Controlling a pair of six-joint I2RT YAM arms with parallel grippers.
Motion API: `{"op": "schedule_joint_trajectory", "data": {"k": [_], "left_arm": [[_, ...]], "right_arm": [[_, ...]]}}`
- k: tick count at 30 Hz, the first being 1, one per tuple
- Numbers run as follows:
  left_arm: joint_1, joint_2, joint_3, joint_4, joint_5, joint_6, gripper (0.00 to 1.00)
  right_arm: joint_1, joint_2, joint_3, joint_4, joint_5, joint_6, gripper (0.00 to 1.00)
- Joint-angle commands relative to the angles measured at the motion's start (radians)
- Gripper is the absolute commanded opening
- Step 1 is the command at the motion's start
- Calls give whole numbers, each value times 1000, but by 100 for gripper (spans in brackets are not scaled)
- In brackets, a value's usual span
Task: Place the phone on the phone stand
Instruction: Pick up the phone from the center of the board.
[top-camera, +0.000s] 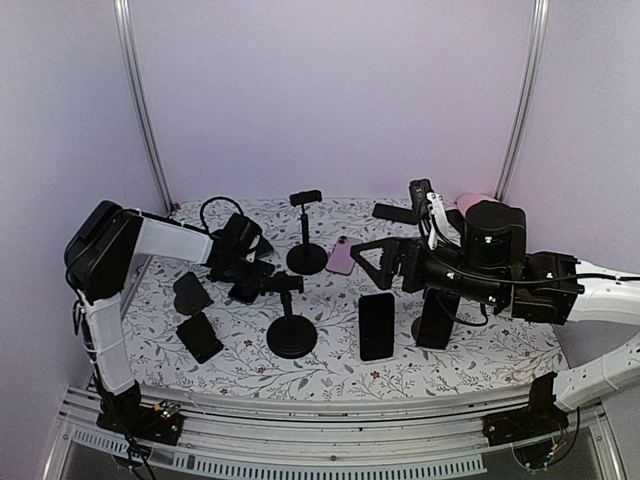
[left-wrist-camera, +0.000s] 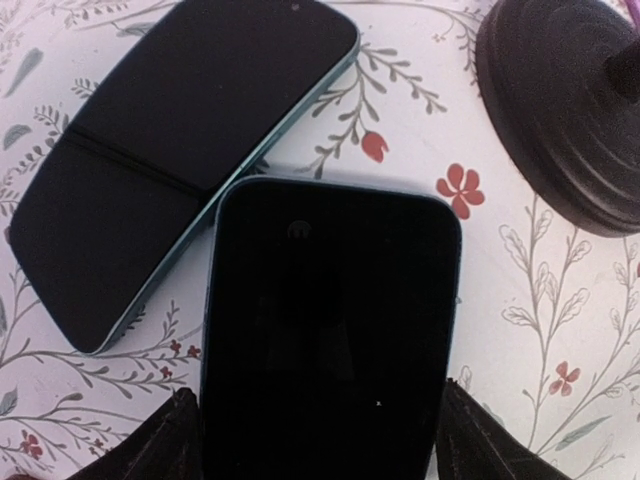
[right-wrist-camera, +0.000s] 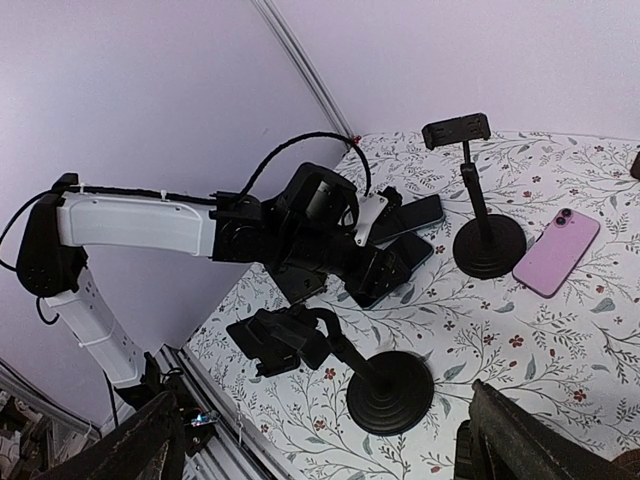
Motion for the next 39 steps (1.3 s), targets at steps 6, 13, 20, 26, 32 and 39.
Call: {"op": "schedule_joint_trajectory", "data": {"k": [6,13,20,26,32,39], "left_arm": [[-4,-89,-104,-58,26,-4,45],[-3,-193,-141,-34,21,-20,44],[-3,-294,-171,-8,23,-26,45],[-4,-270,-166,-50,35,-27,66],[-28,-243,-227,-43,23,-43,89],[-68,-198,-229,-73,-4,-25,96]], "right_arm": [[-6,3,-5,20,-7,13,99],[-5,8,-5,19,-11,20,99],[-4,23,-1,22,-18,35,99],[-5,48,20,10,-33,42,99],[-6,58,21,12,-36,43,99],[-5,66,33,12,-44,38,99]]}}
